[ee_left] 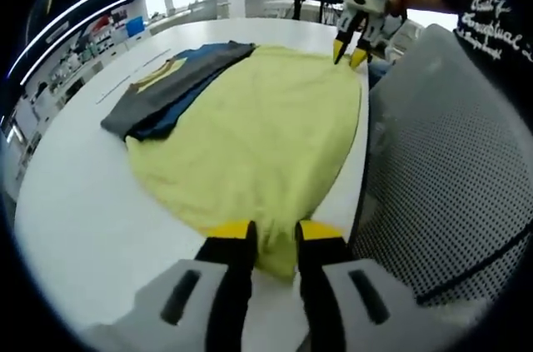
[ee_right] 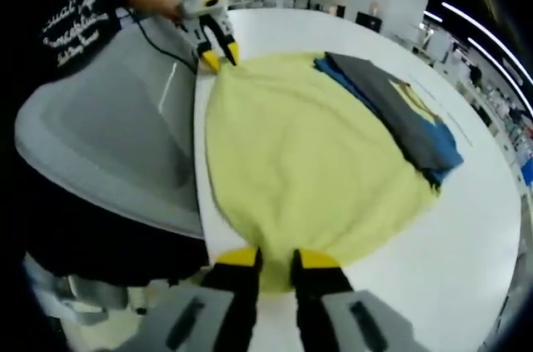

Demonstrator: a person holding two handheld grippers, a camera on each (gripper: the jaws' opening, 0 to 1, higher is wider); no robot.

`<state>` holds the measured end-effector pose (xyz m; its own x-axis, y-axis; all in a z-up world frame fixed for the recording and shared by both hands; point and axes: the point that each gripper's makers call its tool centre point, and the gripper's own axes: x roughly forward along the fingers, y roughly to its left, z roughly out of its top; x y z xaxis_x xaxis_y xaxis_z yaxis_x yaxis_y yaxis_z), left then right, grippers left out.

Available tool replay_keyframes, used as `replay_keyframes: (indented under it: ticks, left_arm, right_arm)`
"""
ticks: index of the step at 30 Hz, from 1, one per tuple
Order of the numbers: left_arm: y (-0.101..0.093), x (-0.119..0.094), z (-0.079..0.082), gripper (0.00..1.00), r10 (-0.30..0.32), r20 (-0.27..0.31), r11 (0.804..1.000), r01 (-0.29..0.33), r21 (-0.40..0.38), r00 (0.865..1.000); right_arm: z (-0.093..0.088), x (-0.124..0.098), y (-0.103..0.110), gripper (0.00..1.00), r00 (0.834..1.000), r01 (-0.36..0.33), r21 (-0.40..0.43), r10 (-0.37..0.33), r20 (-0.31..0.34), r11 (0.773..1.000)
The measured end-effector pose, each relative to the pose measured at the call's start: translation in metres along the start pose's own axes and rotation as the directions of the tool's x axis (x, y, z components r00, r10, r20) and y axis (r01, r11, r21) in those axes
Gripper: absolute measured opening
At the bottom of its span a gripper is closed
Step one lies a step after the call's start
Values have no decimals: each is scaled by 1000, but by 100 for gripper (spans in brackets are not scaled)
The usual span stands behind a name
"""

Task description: Fold the garment on the visible template until the final outline fits inside the template.

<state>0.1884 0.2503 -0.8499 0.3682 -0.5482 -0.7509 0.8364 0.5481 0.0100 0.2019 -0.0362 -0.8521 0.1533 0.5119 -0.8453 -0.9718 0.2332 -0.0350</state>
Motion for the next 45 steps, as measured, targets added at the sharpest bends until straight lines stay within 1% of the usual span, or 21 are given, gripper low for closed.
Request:
replay_keyframes:
  ticks: [2,4,7,9,10,15,19,21,25,28,33,38,43,45]
  left_arm:
    - [2,-1,0,11,2,-7,999,-2,-34,1000]
    - [1,-1,2,9,2,-11,999,-3,-41,1000]
    - [1,-2,1,6,10,-22,999,-10,-33,1000]
    - [-1,-3,1,4,6,-21,999,-7,-50,1000]
    - [-3,-5,3,4,3,-19,999,-4,-53,1000]
    - [-5,-7,0,3,-8,-19,998,7,-61,1000]
    - [-11,-11,-3,3,-26,-22,998,25,-62,999]
    - [-19,-13,-3,3,-50,-27,996,48,-70,998]
    - [-33,-22,2,3,-72,-29,994,69,-82,997]
    - [-38,-28,2,3,-77,-19,993,75,-88,997]
    - [-49,-37,3,2,-95,-32,993,93,-74,995]
    - [-60,-48,3,2,-124,-20,984,120,-132,992]
    - [-68,-59,2,2,-126,-15,982,122,-146,992]
    - [-69,-63,3,2,-113,-1,979,112,-169,994]
  right_arm:
    - [0,0,-3,5,1000,16,0,-16,-5,1000]
    - [0,0,-8,0,999,38,-5,-38,-9,999]
    - [-1,1,-9,0,999,37,7,-37,-1,999]
    - [-1,0,-9,0,999,40,10,-40,4,999]
    - [-1,0,-9,0,999,40,11,-40,5,999]
    - [-2,-3,-5,0,999,34,36,-34,17,999]
    - [-1,-7,2,0,999,21,62,-24,34,998]
    - [0,-10,6,0,999,15,71,-17,39,997]
    - [0,-16,16,0,999,-4,90,-1,54,996]
    - [-1,-20,21,0,999,-7,102,2,52,995]
    - [-1,-27,31,0,998,-39,105,34,46,994]
    - [-2,-34,41,0,998,-62,120,58,37,991]
    - [-2,-41,49,0,995,-88,143,82,50,986]
    - [-1,-44,52,0,994,-94,150,86,61,984]
